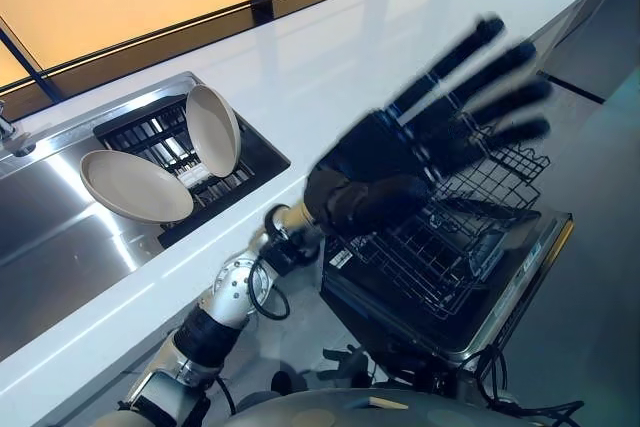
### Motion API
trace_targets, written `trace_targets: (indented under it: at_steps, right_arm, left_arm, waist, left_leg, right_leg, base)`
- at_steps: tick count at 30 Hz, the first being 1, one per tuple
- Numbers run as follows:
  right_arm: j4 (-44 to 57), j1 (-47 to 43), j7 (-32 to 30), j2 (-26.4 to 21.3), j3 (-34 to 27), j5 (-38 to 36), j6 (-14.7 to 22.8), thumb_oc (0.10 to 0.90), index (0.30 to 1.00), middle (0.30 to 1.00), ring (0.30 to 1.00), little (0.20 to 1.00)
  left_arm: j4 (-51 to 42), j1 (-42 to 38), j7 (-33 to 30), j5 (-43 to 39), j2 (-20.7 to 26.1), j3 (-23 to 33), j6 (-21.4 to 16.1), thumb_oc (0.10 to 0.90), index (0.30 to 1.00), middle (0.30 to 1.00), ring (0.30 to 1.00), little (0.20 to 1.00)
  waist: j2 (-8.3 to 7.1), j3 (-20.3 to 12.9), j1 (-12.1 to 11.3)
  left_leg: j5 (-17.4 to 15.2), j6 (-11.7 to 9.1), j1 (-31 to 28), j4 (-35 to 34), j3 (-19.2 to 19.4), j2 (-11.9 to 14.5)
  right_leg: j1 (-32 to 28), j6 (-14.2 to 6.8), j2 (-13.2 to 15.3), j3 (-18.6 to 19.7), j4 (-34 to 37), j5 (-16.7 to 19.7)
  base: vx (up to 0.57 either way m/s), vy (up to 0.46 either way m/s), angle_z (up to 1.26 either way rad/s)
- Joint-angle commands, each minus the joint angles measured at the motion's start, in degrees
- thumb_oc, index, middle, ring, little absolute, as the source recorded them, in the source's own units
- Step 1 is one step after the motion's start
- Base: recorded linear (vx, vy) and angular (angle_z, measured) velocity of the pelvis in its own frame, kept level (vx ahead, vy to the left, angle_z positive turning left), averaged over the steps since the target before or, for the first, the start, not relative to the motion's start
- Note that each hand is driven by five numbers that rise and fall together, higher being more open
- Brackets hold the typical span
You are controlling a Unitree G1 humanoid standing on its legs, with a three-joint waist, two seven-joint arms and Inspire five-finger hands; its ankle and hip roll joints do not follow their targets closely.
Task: Pick up plates and place into dishwasher.
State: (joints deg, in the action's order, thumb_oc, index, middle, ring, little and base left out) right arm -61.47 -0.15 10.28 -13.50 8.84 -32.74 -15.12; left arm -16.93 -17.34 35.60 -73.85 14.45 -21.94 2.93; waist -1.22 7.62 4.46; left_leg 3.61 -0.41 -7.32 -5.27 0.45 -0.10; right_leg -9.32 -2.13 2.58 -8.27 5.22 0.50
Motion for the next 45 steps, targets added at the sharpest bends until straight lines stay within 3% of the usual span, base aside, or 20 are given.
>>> trace_targets:
  at_steps: [1,3,5,8,10,15,18,24,36,45]
  right_arm:
    - [-0.3,1.6,1.1,3.5,0.9,-2.6,0.5,0.8,0.9,0.9,0.9,0.9]
    - [-1.0,2.9,1.1,3.3,0.4,-2.9,1.6,0.8,0.9,0.9,0.9,0.9]
    - [-2.0,4.1,1.6,3.1,-0.8,-3.4,2.8,0.8,0.9,0.9,0.9,0.9]
    - [-4.2,5.1,2.4,3.0,-2.0,-4.1,4.8,0.8,0.9,0.9,0.9,0.9]
    - [-5.9,5.5,3.2,3.0,-2.6,-3.9,5.9,0.8,0.9,0.9,0.9,0.9]
    - [-7.5,5.8,4.0,2.7,-4.1,-5.0,6.8,0.8,0.9,0.9,0.9,0.9]
    - [-7.3,5.6,3.6,2.1,-4.9,-5.4,6.2,0.8,0.9,0.9,0.9,0.9]
    - [-7.1,4.8,3.1,1.1,-5.6,-6.3,5.1,0.8,0.9,0.9,0.9,0.9]
    - [-6.6,3.6,3.0,-0.9,-7.4,-5.5,3.1,0.8,0.9,0.9,0.9,0.9]
    - [-7.4,2.9,3.1,-2.3,-8.0,-4.7,2.6,0.8,0.9,0.9,0.9,0.9]
  left_arm:
    - [-2.0,-4.3,-6.5,11.5,2.2,8.6,-16.0,0.8,0.9,0.9,0.9,0.9]
    - [-2.4,-4.1,-10.4,16.9,6.4,13.4,-20.2,0.8,0.9,0.9,0.9,0.9]
    - [-2.9,-3.8,-17.2,27.9,10.3,17.8,-25.9,0.8,0.9,0.9,0.9,0.9]
    - [-3.4,-3.3,-29.6,46.9,15.6,24.4,-30.6,0.8,0.9,0.9,0.9,0.9]
    - [-2.6,-2.6,-34.0,54.7,18.3,28.2,-32.2,0.8,0.9,0.9,0.9,0.9]
    - [-0.6,0.6,-41.2,68.4,23.8,34.6,-31.8,0.8,0.9,0.9,0.9,0.9]
    - [3.2,2.9,-48.3,77.2,30.1,38.2,-30.4,0.8,0.9,0.9,0.9,0.9]
    - [10.8,8.6,-55.4,80.9,37.6,42.6,-27.9,0.8,0.9,0.9,0.9,0.9]
    - [23.6,17.4,-54.4,89.8,43.0,43.4,-20.3,0.8,0.9,0.9,0.9,0.9]
    - [32.0,19.2,-56.3,99.5,50.6,43.6,-18.9,0.8,0.9,0.9,0.9,0.9]
  waist:
    - [0.55,-1.1,-1.1]
    - [0.77,-1.6,-1.5]
    - [0.92,-2.0,-1.9]
    - [1.03,-2.3,-2.6]
    - [1.08,-2.6,-3.0]
    - [1.42,-3.0,-4.1]
    - [1.94,-3.2,-4.8]
    - [2.88,-3.2,-5.9]
    - [4.06,-2.9,-6.7]
    - [4.77,-3.0,-6.3]
  left_leg:
    - [-6.8,3.6,-1.6,0.3,1.4,-4.0]
    - [-6.7,3.5,-1.6,0.3,1.2,-4.0]
    - [-6.7,3.5,-1.7,0.3,0.8,-4.1]
    - [-6.6,3.4,-1.8,0.3,0.3,-4.1]
    - [-6.6,3.3,-1.8,0.3,0.0,-4.2]
    - [-6.4,3.1,-1.7,0.3,-0.6,-4.3]
    - [-6.2,2.9,-1.5,0.3,-0.8,-4.4]
    - [-5.9,2.6,-1.4,0.3,-0.9,-4.4]
    - [-5.7,2.6,-1.5,0.3,-1.6,-4.7]
    - [-5.7,2.5,-1.7,0.3,-0.9,-4.5]
  right_leg:
    - [0.7,0.1,-3.9,2.3,-0.8,-0.2]
    - [0.5,0.1,-3.9,1.8,-0.7,-0.4]
    - [0.3,0.3,-3.9,1.4,-0.6,-0.7]
    - [-0.1,0.5,-3.9,0.9,-0.5,-1.1]
    - [-0.2,0.6,-3.9,0.7,-0.5,-1.4]
    - [-0.4,0.7,-3.8,0.2,-0.4,-1.7]
    - [-0.4,0.7,-3.7,-0.2,-0.3,-1.7]
    - [-0.4,0.6,-3.4,-0.8,-0.3,-1.7]
    - [-0.6,0.3,-3.1,-1.4,-0.6,-1.8]
    - [-0.4,-0.1,-3.0,-1.2,-0.5,-1.5]
  base:
    - [0.0,0.0,0.0]
    - [0.04,0.003,0.05]
    - [0.04,-0.001,0.08]
    - [0.03,-0.007,0.06]
    - [0.03,-0.002,0.12]
    - [0.02,0.004,0.08]
    - [0.02,0.01,0.06]
    - [0.0,0.005,0.01]
    - [0.0,0.008,0.06]
    - [0.0,0.0,0.0]
